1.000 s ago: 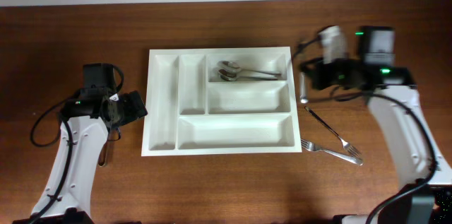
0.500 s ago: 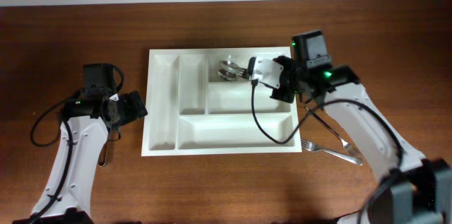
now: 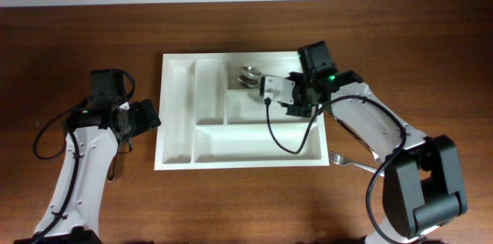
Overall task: Pack container
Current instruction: 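Place the fork in the tray's middle-right compartment and release, then grasp the next silver fork with the right gripper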
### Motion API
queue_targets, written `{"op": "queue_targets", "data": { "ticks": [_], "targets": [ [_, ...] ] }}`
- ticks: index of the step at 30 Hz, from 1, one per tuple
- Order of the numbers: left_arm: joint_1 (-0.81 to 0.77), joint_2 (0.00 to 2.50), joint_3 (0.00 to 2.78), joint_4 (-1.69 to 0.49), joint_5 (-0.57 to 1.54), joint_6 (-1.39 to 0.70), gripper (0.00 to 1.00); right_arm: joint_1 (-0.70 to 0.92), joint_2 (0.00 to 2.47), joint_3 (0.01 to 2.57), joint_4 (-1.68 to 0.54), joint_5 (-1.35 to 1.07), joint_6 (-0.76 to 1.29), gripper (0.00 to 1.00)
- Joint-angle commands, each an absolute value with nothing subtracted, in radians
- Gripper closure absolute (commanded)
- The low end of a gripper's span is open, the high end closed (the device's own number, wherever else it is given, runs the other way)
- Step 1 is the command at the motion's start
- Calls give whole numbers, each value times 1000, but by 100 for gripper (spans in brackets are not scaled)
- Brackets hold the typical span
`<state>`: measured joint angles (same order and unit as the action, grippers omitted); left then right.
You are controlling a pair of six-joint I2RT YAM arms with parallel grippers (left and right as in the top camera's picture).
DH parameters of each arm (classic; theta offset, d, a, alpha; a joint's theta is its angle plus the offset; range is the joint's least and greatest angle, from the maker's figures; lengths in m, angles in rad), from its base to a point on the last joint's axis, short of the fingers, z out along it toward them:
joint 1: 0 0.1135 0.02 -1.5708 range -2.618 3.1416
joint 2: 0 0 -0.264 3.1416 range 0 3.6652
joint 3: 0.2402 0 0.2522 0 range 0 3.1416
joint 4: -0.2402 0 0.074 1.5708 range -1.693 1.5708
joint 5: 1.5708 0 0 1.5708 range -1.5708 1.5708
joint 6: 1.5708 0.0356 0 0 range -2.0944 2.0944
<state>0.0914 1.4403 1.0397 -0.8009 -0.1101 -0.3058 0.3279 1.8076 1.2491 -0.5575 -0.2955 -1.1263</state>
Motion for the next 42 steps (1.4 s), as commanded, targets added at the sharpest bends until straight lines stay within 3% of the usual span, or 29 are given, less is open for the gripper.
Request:
{"op": "queue_targets", "data": {
  "ticks": [1, 3, 9, 12, 13, 20, 24, 30, 35, 39, 42],
  "targets": [
    [94, 1444, 1058, -801, -121, -294, 1, 358, 1813, 1262, -556, -250, -1082, 75],
    [94, 1444, 1058, -801, -121, -294, 1, 363, 1812, 1263, -551, -196, -1039, 60],
    [94, 1444, 1058, -801, -121, -294, 1, 361, 1738, 1374, -580, 73, -633, 58],
    [94, 1444, 1058, -801, -121, -294, 1, 331, 1672, 1486, -667, 154, -350, 33],
    [94, 1444, 1058, -801, -121, -294, 1, 310, 1652, 1528, -712, 165, -275, 30],
    [94, 1444, 1058, -801, -121, -294, 1, 62, 1594, 1644, -1023, 144, 325, 28],
    [94, 1444, 1058, -801, -121, -294, 1, -99, 1613, 1586, -1191, 10, 540, 25],
    [94, 1444, 1058, -801, -121, -294, 1, -178, 1617, 1430, -1187, -45, 430, 28],
    [94, 1444, 1058, -801, -121, -294, 1, -175, 1617, 1295, -1077, -35, 106, 30],
    [94, 1444, 1058, -801, -121, -294, 1, -175, 1617, 1167, -970, 10, -149, 41],
    [94, 1444, 1058, -801, -121, -294, 1, -175, 1617, 1085, -895, 12, -304, 40]
  ]
}}
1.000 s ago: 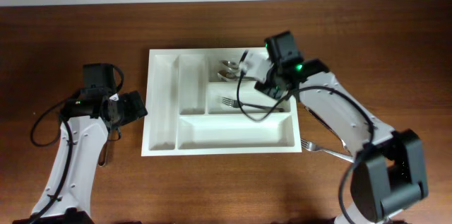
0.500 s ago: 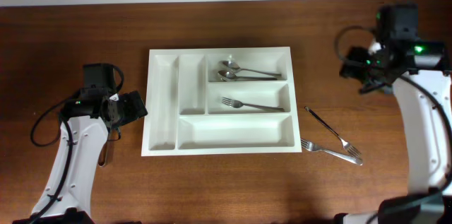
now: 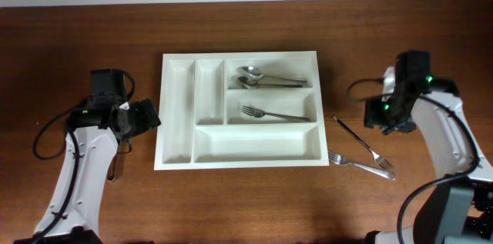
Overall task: Pack container
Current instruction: 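Grasp the next silver fork with the right gripper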
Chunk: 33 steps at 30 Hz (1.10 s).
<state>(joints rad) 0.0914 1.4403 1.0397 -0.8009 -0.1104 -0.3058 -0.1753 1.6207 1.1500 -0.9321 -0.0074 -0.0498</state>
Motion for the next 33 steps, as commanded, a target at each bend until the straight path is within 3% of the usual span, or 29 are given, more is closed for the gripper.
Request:
{"op": "queue_targets", "data": {
  "ticks": [1, 6, 19, 23, 27, 33],
  "targets": [
    [94, 1444, 1058, -801, -121, -294, 1, -175, 1617, 1070, -879, 10, -352, 40],
    [94, 1444, 1058, -801, -121, -294, 1, -145, 1626, 1032, -859, 21, -578, 41],
    [94, 1444, 1058, -801, -121, -294, 1, -134, 1728, 1031, -855, 64, -590, 46],
    [94, 1444, 1058, -801, -121, -294, 1, -122, 1761, 1031, -850, 64, -590, 56],
    [94, 1444, 1058, -801, -121, -294, 1, -112, 1791, 1031, -847, 65, -587, 59],
    [94, 1444, 1058, -801, -121, -294, 1, -112, 1840, 1031, -825, 65, -511, 74]
  ]
}}
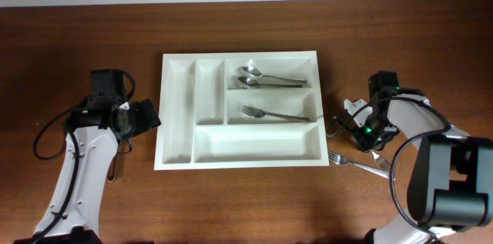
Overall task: Pack container
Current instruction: 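Grasp the next silver fork with the right gripper, then place the fork in the middle-right compartment beside the first fork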
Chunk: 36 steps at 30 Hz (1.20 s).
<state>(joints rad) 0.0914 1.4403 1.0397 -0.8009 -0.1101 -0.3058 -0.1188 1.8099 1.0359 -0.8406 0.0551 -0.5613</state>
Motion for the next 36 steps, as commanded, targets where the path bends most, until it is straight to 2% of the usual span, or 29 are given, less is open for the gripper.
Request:
{"op": "queue_targets", "data": {
  "ticks": [1, 4, 7, 12, 15, 20, 25, 29, 36],
  "targets": [
    [94, 1444, 1058, -801, -121, -294, 1, -112, 1845, 1031, -819, 65, -498, 75],
    [94, 1444, 1058, -801, -121, -294, 1, -112, 1848, 1031, -790, 65, -437, 96],
    [94, 1444, 1058, -801, -121, -294, 1, -112, 1848, 1046, -783, 89, -381, 96],
    [94, 1444, 1058, -801, -121, -294, 1, -112, 1840, 1106, -827, 348, -297, 96],
    [94, 1444, 1058, -801, -121, -294, 1, -111, 1823, 1171, -860, 377, -295, 96],
    [94, 1444, 1058, -801, -121, -294, 1, -86, 1774, 1325, -927, 287, -252, 96],
    [94, 1444, 1058, -801, -121, -294, 1, 23, 1751, 1542, -1048, -13, -255, 96],
    [94, 1444, 1058, -801, -121, -294, 1, 167, 1751, 1615, -1058, -159, -410, 96],
    [94, 1444, 1058, -801, -121, -294, 1, 397, 1818, 1586, -1050, -115, -895, 96]
  ]
}}
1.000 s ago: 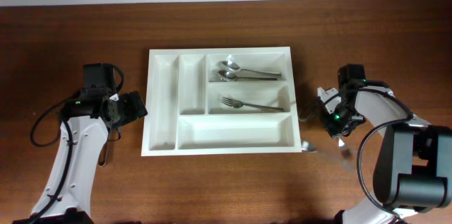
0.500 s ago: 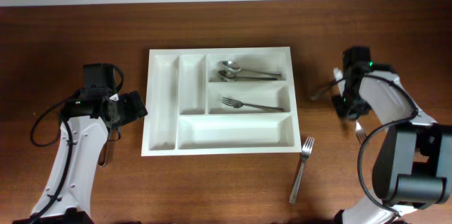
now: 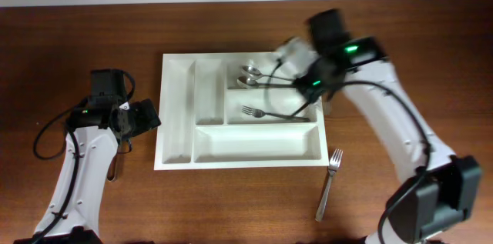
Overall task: Pack container
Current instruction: 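Place the fork in the middle-right compartment beside the first fork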
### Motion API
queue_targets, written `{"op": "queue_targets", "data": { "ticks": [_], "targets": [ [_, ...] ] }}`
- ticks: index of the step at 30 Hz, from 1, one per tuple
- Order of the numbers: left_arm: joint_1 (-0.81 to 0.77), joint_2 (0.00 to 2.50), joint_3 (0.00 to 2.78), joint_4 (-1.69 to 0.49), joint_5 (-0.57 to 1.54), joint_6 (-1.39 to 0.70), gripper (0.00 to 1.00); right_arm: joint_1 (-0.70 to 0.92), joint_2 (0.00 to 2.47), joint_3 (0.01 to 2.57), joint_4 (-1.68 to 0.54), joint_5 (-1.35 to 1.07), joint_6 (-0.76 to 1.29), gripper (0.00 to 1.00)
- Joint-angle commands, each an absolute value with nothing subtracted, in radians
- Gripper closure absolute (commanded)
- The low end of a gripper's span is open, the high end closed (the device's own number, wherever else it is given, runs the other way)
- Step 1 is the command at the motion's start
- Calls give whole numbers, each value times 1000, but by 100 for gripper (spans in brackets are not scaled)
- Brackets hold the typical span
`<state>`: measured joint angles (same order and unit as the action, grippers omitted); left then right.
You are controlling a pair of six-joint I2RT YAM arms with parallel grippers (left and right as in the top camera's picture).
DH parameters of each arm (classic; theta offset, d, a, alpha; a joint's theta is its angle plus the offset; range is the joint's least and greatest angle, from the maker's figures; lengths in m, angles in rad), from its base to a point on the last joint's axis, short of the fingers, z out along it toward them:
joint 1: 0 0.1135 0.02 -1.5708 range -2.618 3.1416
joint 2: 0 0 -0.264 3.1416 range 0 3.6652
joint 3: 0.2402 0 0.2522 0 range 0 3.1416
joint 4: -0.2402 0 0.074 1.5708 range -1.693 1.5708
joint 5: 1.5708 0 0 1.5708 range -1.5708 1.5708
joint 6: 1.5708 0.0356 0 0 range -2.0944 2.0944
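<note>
The white cutlery tray (image 3: 177, 121) lies at the table's middle. Two spoons (image 3: 254, 79) rest in its upper right compartment and a fork (image 3: 258, 111) in the one below. My right gripper (image 3: 293, 53), blurred by motion, hangs over the tray's upper right corner. A thin dark piece (image 3: 323, 105) pokes out under its wrist, and I take it for the held utensil. Another fork (image 3: 329, 184) lies on the table right of the tray's lower corner. My left gripper (image 3: 150, 115) rests just left of the tray, its fingers too dark to read.
The right arm (image 3: 400, 136) stretches from the lower right edge up across the tray's right side. A dark slim object (image 3: 115, 168) lies on the wood under the left arm. A white wall strip borders the far side.
My right gripper went from the two utensils on the table right of the tray to over the tray's upper right corner. One utensil is gone from the table; the remaining fork now lies nearly upright.
At first my right gripper was over the tray's right compartments beside the spoons. Then a fork lay in the middle compartment and the gripper was far right. Then it was down at the two table utensils. Now it is over the tray again. The left arm never moved.
</note>
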<state>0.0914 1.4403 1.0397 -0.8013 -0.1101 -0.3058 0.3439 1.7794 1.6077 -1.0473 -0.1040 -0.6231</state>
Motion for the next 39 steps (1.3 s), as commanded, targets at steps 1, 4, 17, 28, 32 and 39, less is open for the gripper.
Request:
{"op": "queue_targets", "data": {
  "ticks": [1, 4, 17, 28, 32, 39],
  "targets": [
    [94, 1444, 1058, -801, -121, -294, 1, 414, 1835, 1582, -1051, -98, -930, 96],
    [94, 1444, 1058, -801, -121, -294, 1, 439, 1900, 1580, -1051, -77, -993, 96],
    [94, 1444, 1058, -801, -121, -294, 1, 439, 2003, 1612, -922, 30, -883, 40],
    [94, 1444, 1058, -801, -121, -294, 1, 397, 1923, 1976, -1285, 136, -196, 28],
    [94, 1444, 1058, -801, -121, -294, 1, 358, 1869, 2097, -1450, 154, -105, 36],
    [94, 1444, 1058, -801, -121, -294, 1, 346, 1633, 2078, -1508, 200, -88, 43]
  ]
}}
